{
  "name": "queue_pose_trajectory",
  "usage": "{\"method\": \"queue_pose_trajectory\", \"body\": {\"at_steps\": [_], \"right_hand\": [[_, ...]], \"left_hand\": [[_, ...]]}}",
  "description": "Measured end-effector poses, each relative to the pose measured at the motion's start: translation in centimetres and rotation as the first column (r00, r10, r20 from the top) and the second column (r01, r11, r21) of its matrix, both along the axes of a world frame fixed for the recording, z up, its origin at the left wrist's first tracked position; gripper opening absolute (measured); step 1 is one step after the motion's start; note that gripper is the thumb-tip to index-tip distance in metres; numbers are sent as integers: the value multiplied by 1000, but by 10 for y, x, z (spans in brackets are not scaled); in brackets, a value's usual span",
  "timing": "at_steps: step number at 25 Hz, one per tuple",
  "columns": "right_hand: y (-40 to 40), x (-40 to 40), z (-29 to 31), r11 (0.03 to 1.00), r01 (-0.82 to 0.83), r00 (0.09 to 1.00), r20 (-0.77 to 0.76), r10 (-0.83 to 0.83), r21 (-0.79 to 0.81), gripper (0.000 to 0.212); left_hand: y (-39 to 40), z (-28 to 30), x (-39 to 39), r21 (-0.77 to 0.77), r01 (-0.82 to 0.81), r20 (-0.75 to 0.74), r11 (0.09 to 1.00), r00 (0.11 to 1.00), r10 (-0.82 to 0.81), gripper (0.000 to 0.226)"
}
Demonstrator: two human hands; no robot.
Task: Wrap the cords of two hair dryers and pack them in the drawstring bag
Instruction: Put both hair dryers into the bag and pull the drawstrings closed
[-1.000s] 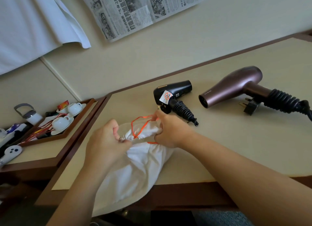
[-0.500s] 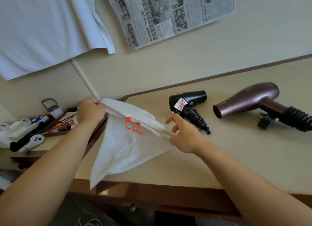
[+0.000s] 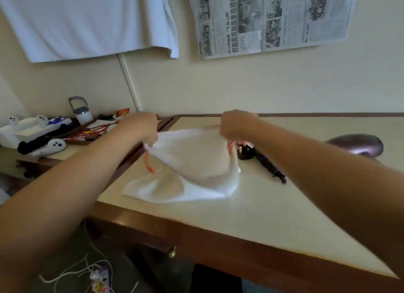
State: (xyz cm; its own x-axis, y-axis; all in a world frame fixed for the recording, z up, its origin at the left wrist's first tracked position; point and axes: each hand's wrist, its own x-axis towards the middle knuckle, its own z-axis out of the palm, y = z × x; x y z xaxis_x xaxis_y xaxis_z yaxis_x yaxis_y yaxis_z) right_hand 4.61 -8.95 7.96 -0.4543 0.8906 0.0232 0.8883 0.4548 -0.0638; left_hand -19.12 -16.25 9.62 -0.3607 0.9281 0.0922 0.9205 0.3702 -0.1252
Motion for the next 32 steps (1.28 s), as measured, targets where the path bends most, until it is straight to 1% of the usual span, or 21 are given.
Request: {"method": "queue_pose_trajectory", "body": {"at_steps": [1, 2, 3, 4, 5, 6, 8, 9, 10, 11, 12, 13, 14, 15, 16, 17, 18, 20, 22, 27, 32], "right_hand": [[12, 1, 9, 998, 35, 999, -15, -34, 42, 18], [23, 0, 17, 990, 75, 989, -138, -58, 120, 23], [32, -2, 24, 971, 129, 942, -332, -56, 202, 29], [31, -3, 29, 950, 177, 856, -517, -19, 257, 36], [25, -2, 28, 940, 187, 768, -640, 42, 286, 41], [16, 2, 22, 935, 154, 704, -700, 122, 318, 44], [-7, 19, -14, 936, 28, 660, -710, 246, 351, 43], [-15, 29, -38, 949, -56, 692, -673, 261, 311, 40], [-17, 42, -61, 966, -132, 774, -585, 241, 223, 33], [-14, 53, -82, 978, -192, 880, -426, 208, 80, 25], [-12, 63, -96, 969, -229, 947, -253, 199, -95, 22], [-8, 70, -105, 949, -216, 972, -145, 186, -231, 36], [-3, 75, -110, 945, -184, 980, -124, 156, -270, 53], [8, 77, -114, 979, -108, 986, -144, 83, -174, 65], [20, 77, -117, 1000, 1, 990, -139, 1, 13, 73], [30, 74, -118, 983, 96, 993, -79, -84, 158, 78], [39, 69, -120, 969, 142, 990, -10, -143, 201, 80], [49, 58, -124, 979, 149, 988, 31, -154, 137, 77], [57, 46, -130, 982, 141, 990, 12, -143, 129, 73], [68, 26, -140, 960, 240, 969, 31, -246, 146, 66], [76, 37, -130, 983, 165, 986, -38, -163, 82, 50]], "left_hand": [[4, 5, -19, 130, -40, 75, 991, 997, 30, 7], [7, 13, -37, 315, -93, 196, 944, 980, 31, 9], [7, 22, -50, 520, -156, 313, 840, 950, -17, 15], [3, 29, -59, 678, -201, 363, 707, 928, -84, 21], [-9, 31, -61, 770, -210, 370, 603, 916, -153, 23], [-23, 30, -60, 807, -183, 353, 561, 912, -209, 23], [-47, 1, -59, 787, -86, 321, 611, 902, -288, 23], [-60, -22, -55, 739, -32, 325, 673, 892, -314, 26], [-68, -47, -54, 666, 32, 336, 745, 879, -338, 28], [-73, -71, -54, 571, 91, 368, 816, 860, -353, 30], [-75, -92, -51, 464, 134, 417, 875, 839, -349, 30], [-76, -107, -44, 351, 161, 444, 923, 839, -315, 30], [-74, -118, -35, 251, 186, 402, 950, 873, -277, 32], [-71, -128, -26, 198, 229, 273, 953, 921, -277, 37], [-66, -134, -18, 180, 301, 102, 936, 941, -322, 44], [-61, -138, -10, 171, 386, -43, 906, 922, -385, 52], [-56, -140, -3, 159, 473, -131, 866, 880, -457, 54], [-47, -142, 7, 147, 608, -188, 780, 792, -582, 38], [-43, -136, 13, 192, 619, -139, 762, 785, -603, 18], [-32, -123, 12, 334, 477, 41, 813, 854, -519, 29], [-20, -110, 8, 432, 344, 217, 834, 858, -466, 33]]}}
